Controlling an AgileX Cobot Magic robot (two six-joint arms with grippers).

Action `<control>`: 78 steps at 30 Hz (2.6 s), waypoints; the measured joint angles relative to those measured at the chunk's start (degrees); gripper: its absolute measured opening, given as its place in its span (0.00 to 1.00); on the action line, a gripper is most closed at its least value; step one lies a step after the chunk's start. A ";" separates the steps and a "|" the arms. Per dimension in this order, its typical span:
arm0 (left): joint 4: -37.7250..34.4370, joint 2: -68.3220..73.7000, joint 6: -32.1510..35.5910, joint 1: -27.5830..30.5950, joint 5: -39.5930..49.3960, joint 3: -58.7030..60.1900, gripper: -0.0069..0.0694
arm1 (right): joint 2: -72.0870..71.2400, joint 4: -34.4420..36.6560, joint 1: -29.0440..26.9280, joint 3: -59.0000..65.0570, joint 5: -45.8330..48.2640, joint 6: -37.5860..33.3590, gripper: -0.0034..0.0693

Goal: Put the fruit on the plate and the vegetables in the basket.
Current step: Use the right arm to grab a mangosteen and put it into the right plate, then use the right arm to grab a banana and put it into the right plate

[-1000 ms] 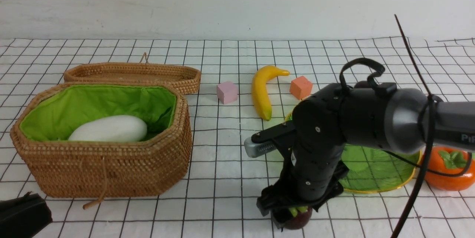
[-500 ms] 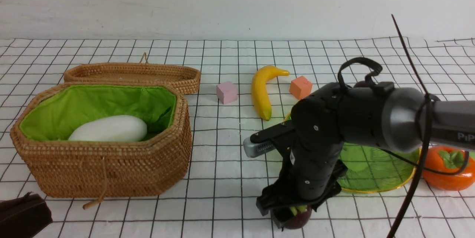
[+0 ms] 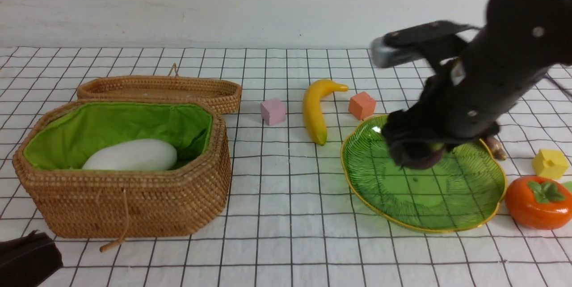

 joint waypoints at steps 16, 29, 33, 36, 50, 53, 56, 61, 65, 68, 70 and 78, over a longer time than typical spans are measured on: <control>0.00 0.00 0.00 0.00 0.15 0.04 0.08 | 18.27 8.63 -12.51 0.00 -10.87 -6.92 0.93; 0.00 0.00 0.00 0.00 -1.02 0.04 0.08 | 18.12 13.35 -7.01 -18.97 -3.92 -3.63 0.73; 0.00 0.00 0.00 0.00 -1.02 0.04 0.08 | 23.75 14.53 -3.99 -25.74 -3.91 -3.63 0.68; 0.00 0.00 0.00 0.00 -1.02 0.04 0.08 | 33.63 14.78 -1.56 -34.46 -4.22 -3.63 0.69; 0.00 0.00 0.00 0.00 -0.79 0.06 0.09 | 54.01 12.44 -1.10 -52.85 -5.09 -2.11 0.78; 0.00 0.00 0.00 0.00 -0.79 0.06 0.09 | 54.52 11.28 -1.10 -52.97 -5.10 -2.11 0.71; 0.00 0.00 0.00 0.00 -0.79 0.06 0.10 | 54.52 9.35 -1.10 -53.18 -5.10 -2.11 0.57; 0.00 0.00 -0.06 0.00 -0.79 0.06 0.10 | 54.46 7.86 -1.10 -53.30 -5.04 -2.06 0.47; 0.00 0.00 -0.06 0.00 -0.79 0.06 0.10 | 50.22 7.69 -0.91 -53.30 -1.90 -2.83 0.47; -0.20 0.00 -0.12 0.00 -0.79 0.06 0.10 | 44.49 7.04 -0.48 -53.30 3.09 -4.68 0.47; -0.53 0.00 -0.38 0.00 -0.79 0.06 0.10 | 39.76 7.04 -0.35 -53.37 7.11 -5.05 0.47; -1.27 0.00 -0.67 0.00 -0.78 0.11 0.10 | 23.15 3.05 -0.58 -46.61 13.08 -6.28 0.47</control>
